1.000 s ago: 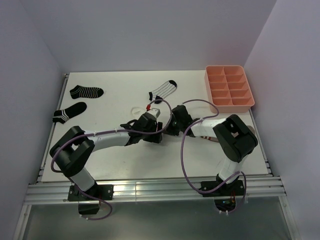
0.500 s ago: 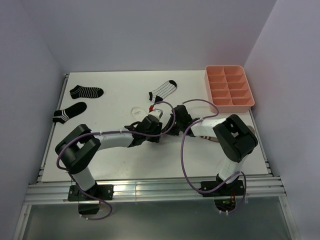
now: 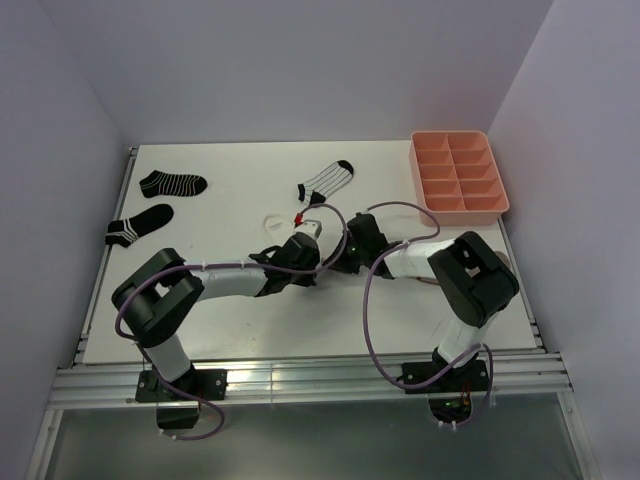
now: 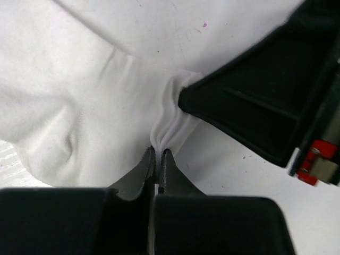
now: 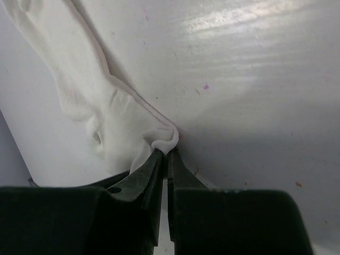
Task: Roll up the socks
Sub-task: Roll the sock at the center of the board.
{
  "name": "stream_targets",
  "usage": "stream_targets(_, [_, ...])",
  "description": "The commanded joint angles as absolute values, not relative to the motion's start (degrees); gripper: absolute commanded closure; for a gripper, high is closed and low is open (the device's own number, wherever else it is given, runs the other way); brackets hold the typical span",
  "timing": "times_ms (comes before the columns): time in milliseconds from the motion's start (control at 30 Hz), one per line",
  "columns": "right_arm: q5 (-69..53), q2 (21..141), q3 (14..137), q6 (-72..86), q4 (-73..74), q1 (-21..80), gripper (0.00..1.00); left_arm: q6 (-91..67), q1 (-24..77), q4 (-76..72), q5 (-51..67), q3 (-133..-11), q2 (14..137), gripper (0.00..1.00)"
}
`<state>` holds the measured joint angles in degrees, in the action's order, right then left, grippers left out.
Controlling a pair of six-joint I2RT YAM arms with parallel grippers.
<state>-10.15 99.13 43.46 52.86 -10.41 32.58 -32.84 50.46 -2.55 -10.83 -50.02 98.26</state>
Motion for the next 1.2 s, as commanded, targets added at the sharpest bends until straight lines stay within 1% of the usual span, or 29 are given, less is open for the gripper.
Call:
stream_targets(0, [-10.1,96.69,39.82,51.94,-10.36,32.61,0.9,-37.52,49.22,-2.55,-8.44,-48.17,97.21,0.99])
stream_targets(100, [-10.72,93.7,37.27,52.73,-14.84,32.52,0.82,-40.77,46.77,-3.77,-3.97,-45.45,95.9,0.99])
stream_targets(133, [-10.9,92.21,35.79,53.34,-16.07,32.52,0.76,-41.65,45.97,-4.91,-2.65,-43.79,95.45,1.0])
stream_targets(200, [-10.99,90.62,34.11,53.79,-20.38,32.52,0.7,-44.2,42.91,-6.32,1.65,-42.28,94.66,0.99])
stream_targets(233, [-10.99,89.48,32.71,53.88,-21.61,32.43,0.64,-44.99,41.93,-7.63,3.32,-40.97,94.48,0.99])
stream_targets(267, [-11.07,89.04,32.17,53.79,-23.62,32.52,0.62,-46.39,40.27,-8.08,5.95,-40.35,94.31,0.99])
stream_targets(300, [-11.25,88.6,31.73,53.7,-24.51,32.52,0.57,-47.02,39.47,-8.52,7.37,-39.99,94.39,1.0])
stream_targets(400, [-12.21,88.24,29.89,53.7,-28.2,32.52,0.52,-48.43,37.88,-8.79,10.88,-40.07,95.36,0.99])
stream_targets(600, [-13.45,91.75,29.88,53.62,-32.34,32.52,0.52,-52.38,36.13,-9.75,16.69,-39.21,96.15,0.99])
stream_targets(867, [-14.41,97.82,31.03,53.26,-34.62,32.61,0.56,-56.6,32.61,-11.78,19.86,-36.91,96.68,1.0])
stream_targets(1167, [-15.29,102.12,32.52,52.56,-34.63,33.48,0.56,-58.62,31.12,-13.09,22.06,-35.95,98.0,0.99])
